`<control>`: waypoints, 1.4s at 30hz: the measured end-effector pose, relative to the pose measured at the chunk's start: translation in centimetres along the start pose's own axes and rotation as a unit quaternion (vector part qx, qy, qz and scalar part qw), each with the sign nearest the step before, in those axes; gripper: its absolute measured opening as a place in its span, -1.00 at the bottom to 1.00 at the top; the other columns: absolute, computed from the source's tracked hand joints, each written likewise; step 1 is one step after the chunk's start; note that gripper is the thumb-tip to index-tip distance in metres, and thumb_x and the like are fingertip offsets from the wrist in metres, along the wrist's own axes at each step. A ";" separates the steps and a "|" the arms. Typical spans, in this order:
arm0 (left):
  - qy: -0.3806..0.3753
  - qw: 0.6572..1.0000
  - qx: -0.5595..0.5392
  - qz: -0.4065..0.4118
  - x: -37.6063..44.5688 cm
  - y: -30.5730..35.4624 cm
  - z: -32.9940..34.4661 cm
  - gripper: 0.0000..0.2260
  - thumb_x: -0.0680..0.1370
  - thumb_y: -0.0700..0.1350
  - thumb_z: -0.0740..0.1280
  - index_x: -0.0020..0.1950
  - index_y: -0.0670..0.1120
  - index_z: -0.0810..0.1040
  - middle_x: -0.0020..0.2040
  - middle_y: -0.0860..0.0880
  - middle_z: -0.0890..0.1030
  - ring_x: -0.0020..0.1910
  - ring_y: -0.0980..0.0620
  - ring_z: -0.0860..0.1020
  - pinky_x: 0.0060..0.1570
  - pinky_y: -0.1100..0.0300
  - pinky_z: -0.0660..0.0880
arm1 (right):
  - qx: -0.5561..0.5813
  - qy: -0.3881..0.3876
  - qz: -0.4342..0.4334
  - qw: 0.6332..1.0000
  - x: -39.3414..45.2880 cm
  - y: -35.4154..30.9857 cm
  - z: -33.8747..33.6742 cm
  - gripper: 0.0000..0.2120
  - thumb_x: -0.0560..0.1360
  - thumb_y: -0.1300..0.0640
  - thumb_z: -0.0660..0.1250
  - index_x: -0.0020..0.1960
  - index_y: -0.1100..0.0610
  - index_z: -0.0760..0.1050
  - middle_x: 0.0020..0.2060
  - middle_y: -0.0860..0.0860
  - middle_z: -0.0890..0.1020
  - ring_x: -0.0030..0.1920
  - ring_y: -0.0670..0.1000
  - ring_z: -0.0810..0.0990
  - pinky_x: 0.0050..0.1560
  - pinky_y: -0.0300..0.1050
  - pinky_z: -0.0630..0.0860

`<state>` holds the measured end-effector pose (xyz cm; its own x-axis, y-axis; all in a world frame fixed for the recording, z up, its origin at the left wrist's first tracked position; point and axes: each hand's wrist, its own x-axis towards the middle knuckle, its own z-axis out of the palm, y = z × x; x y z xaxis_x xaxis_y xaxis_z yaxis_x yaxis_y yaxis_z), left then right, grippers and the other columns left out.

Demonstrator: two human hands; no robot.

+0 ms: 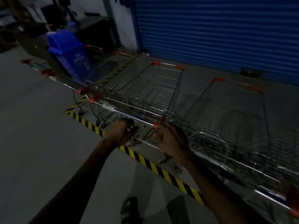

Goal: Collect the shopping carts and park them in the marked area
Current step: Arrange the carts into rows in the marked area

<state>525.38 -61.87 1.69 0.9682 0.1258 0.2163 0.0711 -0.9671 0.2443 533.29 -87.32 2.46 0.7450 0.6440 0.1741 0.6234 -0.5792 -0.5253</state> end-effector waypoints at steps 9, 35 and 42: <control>0.013 0.993 0.007 0.114 7.8 -15.2 -1.1 -0.50 0.60 0.24 0.21 -0.04 -0.14 0.71 -0.04 -0.18 0.72 -0.05 -0.24 0.67 -0.10 0.01 0.55 | -0.086 0.004 0.122 0.989 9.8 -5.2 8.0 -0.62 0.59 -0.03 0.32 0.36 0.06 0.57 0.27 0.06 0.62 0.22 0.19 0.62 0.31 0.08 0.47; -0.076 0.984 0.068 0.148 9.4 -30.3 1.9 -0.31 0.56 0.57 0.08 -0.31 0.00 0.55 -0.47 0.03 0.49 -0.43 -0.01 0.53 -0.18 0.04 0.52 | -0.195 -0.017 0.254 0.947 10.0 -9.2 17.1 -0.09 0.55 -0.51 -0.33 0.30 0.04 0.55 0.13 0.07 0.68 0.18 0.19 0.63 0.37 0.15 0.36; -0.075 0.988 0.059 0.122 9.3 -29.5 1.5 -0.33 0.53 0.60 0.07 -0.24 0.05 0.57 -0.36 0.00 0.62 -0.27 -0.05 0.64 -0.07 0.06 0.45 | -0.233 -0.019 0.250 0.940 10.3 -9.1 16.4 -0.16 0.55 -0.50 -0.32 0.13 -0.07 0.62 -0.03 -0.03 0.71 0.08 0.11 0.69 0.58 0.41 0.02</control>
<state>532.64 -32.50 -4.93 0.9841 -0.1394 0.1099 -0.1494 -0.9849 0.0879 531.39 -67.23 -4.63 0.9688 0.2455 -0.0330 0.2405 -0.9643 -0.1107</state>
